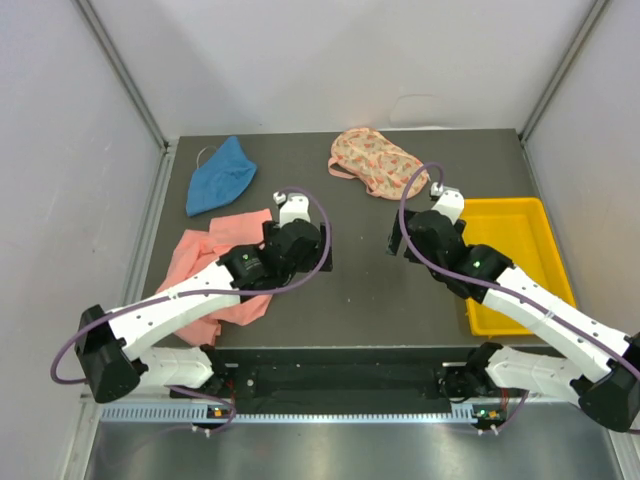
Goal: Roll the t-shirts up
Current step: Flatten out the T-shirt at the center of the board.
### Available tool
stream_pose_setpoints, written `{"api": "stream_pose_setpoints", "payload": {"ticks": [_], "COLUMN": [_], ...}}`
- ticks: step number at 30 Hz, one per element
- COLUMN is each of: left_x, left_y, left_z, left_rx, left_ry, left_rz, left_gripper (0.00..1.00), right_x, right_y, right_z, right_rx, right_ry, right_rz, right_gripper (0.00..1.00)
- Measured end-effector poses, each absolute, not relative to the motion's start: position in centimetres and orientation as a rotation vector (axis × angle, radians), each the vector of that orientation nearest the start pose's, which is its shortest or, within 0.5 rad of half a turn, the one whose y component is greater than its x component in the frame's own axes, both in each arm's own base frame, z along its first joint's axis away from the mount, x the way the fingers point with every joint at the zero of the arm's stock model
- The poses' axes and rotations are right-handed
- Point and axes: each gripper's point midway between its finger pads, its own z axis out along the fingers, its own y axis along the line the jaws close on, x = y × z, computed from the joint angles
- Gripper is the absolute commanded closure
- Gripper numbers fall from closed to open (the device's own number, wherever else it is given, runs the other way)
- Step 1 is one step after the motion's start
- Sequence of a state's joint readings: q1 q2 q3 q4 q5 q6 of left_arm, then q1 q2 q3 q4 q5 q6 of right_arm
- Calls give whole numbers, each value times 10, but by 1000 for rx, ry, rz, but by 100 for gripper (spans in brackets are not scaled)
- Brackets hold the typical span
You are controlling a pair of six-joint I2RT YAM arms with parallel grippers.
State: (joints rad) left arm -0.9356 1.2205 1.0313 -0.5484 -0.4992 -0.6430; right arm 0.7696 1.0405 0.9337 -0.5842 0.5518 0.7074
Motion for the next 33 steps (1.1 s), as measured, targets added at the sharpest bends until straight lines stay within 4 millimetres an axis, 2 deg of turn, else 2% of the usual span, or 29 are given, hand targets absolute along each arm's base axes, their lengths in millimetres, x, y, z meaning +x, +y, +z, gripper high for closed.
{"api": "stream_pose_setpoints", "payload": {"ticks": [6, 9, 12, 14, 16, 19, 23, 24, 26, 29, 30, 32, 33], "left_x": [256, 270, 277, 273, 264, 250, 232, 229, 228, 231, 233, 235, 236], "left_y": [-211, -180, -145, -126, -115, -106, -94, -92, -91, -93, -94, -95, -95], "left_z": [196, 199, 192, 181, 167, 140, 103, 96, 87, 79, 76, 72, 70], "left_rx": [-66, -227, -380, -462, -510, -558, -589, -591, -597, -606, -604, -600, -607], "left_ry": [2202, 2193, 2183, 2196, 2224, 2267, 2337, 2351, 2367, 2376, 2377, 2380, 2378], "left_rz": [-249, -227, -183, -144, -109, -71, -2, 13, 36, 55, 59, 68, 70], "left_gripper": [1, 1, 4, 6, 8, 14, 27, 29, 34, 51, 65, 79, 100], "right_x": [260, 257, 255, 255, 255, 254, 247, 244, 241, 242, 243, 244, 244], "right_y": [170, 177, 184, 189, 195, 208, 236, 242, 250, 259, 263, 268, 270], "right_z": [199, 198, 198, 198, 194, 180, 152, 144, 139, 142, 144, 147, 148], "right_rx": [171, 137, 116, 105, 94, 60, -30, -51, -72, -74, -73, -76, -78], "right_ry": [2161, 2178, 2185, 2187, 2191, 2230, 2303, 2329, 2342, 2325, 2316, 2304, 2301], "right_rz": [290, 330, 369, 401, 432, 445, 451, 452, 469, 520, 541, 571, 581], "right_gripper": [1, 2, 2, 3, 4, 5, 6, 6, 7, 8, 8, 8, 8]}}
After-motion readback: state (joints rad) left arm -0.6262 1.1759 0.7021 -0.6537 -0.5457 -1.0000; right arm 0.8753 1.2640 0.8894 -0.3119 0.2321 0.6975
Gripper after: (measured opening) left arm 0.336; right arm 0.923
